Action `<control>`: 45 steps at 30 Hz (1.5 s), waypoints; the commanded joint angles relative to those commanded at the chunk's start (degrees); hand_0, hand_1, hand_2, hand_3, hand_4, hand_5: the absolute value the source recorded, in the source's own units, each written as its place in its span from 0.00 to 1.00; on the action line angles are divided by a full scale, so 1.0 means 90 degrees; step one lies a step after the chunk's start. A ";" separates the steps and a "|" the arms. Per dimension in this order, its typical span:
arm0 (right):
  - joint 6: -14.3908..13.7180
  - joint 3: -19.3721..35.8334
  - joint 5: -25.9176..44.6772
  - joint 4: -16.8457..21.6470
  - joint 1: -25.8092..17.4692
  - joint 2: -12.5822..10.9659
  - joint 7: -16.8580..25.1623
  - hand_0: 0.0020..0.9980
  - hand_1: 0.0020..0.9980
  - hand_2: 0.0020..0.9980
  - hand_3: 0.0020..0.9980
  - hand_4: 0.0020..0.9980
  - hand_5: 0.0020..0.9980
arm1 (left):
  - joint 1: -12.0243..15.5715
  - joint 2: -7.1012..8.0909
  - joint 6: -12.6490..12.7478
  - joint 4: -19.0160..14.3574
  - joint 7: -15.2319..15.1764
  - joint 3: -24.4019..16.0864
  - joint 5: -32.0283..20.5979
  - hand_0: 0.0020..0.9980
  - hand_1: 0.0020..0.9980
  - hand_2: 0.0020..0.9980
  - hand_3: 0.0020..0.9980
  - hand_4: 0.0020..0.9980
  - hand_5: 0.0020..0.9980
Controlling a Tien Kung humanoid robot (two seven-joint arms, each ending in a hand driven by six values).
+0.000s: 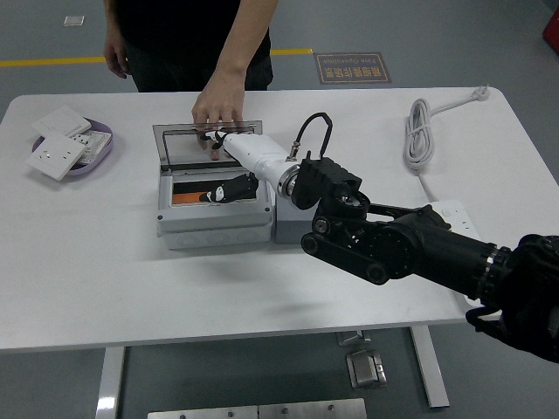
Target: Pick up the cylinder from the cube,place it in the box,flap close box
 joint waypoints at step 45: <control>-0.0151 -0.0033 0.1297 0.0048 0.0157 -0.0045 0.0466 0.90 0.80 0.81 0.93 0.98 0.44 | 0.0144 -0.0074 0.0038 0.0000 -0.0012 0.0038 -0.0104 0.58 0.60 0.55 0.58 0.58 0.31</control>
